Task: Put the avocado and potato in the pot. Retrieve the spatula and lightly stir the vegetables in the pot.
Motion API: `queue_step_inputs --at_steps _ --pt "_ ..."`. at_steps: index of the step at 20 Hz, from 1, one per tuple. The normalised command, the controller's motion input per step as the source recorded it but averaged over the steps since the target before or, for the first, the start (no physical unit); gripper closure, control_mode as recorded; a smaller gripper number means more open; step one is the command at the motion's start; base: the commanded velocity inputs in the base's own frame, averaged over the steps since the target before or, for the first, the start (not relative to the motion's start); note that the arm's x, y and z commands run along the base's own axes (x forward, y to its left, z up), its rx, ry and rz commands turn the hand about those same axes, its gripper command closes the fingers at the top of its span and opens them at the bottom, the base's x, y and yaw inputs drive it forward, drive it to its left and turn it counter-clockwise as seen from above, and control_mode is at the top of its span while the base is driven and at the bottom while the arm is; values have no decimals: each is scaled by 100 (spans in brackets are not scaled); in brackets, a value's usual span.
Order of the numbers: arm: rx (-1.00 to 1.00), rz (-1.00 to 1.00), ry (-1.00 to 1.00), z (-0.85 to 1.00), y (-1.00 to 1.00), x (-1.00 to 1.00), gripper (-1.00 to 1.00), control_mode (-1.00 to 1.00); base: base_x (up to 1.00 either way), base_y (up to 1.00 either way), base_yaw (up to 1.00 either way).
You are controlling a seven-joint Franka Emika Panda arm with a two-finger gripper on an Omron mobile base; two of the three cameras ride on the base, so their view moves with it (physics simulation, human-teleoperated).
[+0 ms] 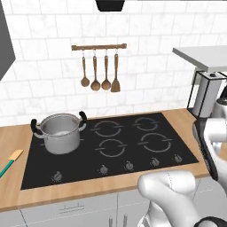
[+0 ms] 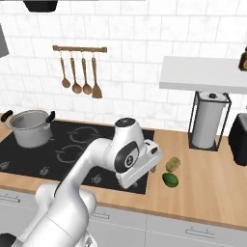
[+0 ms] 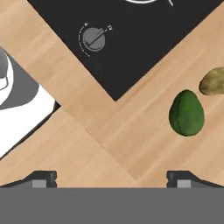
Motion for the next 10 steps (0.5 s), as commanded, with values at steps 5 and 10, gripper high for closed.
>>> queue_step_inputs --at_steps 5,10 --pt "0 1 0 -19 -37 53 -100 -100 0 0 0" --pt "0 1 0 -37 -29 49 -100 -100 0 0 0"
